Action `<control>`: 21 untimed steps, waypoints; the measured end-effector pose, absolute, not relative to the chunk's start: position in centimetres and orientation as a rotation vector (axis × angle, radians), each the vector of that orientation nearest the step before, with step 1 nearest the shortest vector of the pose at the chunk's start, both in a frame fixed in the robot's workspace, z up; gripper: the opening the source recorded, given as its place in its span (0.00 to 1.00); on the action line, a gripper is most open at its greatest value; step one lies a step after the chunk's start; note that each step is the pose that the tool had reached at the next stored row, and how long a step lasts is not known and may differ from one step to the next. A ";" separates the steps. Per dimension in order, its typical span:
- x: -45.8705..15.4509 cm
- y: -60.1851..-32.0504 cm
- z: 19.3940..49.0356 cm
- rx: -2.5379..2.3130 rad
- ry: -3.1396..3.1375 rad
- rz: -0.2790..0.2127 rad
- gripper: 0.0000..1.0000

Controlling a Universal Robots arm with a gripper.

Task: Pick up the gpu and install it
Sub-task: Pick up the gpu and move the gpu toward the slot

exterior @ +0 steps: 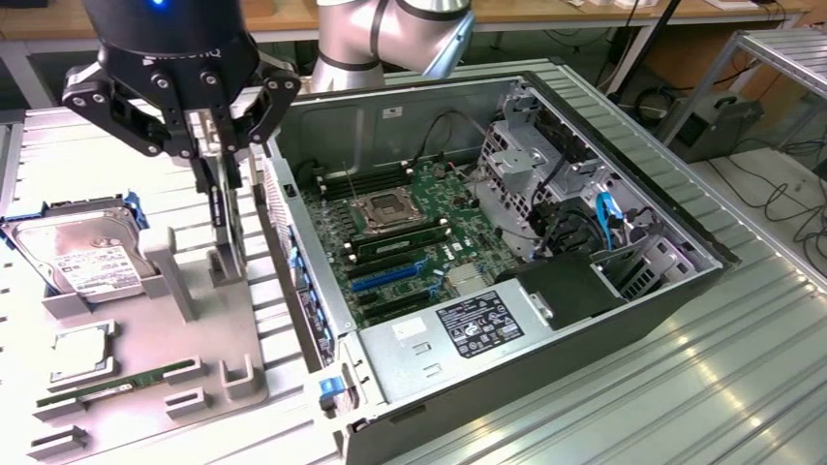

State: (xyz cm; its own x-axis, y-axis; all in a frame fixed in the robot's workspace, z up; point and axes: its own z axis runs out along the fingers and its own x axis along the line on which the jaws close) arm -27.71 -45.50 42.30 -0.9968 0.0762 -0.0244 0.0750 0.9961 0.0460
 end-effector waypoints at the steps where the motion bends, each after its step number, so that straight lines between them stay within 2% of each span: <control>1: -27.6 -45.5 42.3 0.118 3.113 0.070 0.26; 21: -21.9 -45.5 42.3 0.118 3.113 0.070 0.26</control>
State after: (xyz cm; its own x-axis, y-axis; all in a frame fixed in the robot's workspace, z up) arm -21.88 -45.50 42.30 -0.9968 0.0762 -0.0243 0.0750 0.9961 0.0460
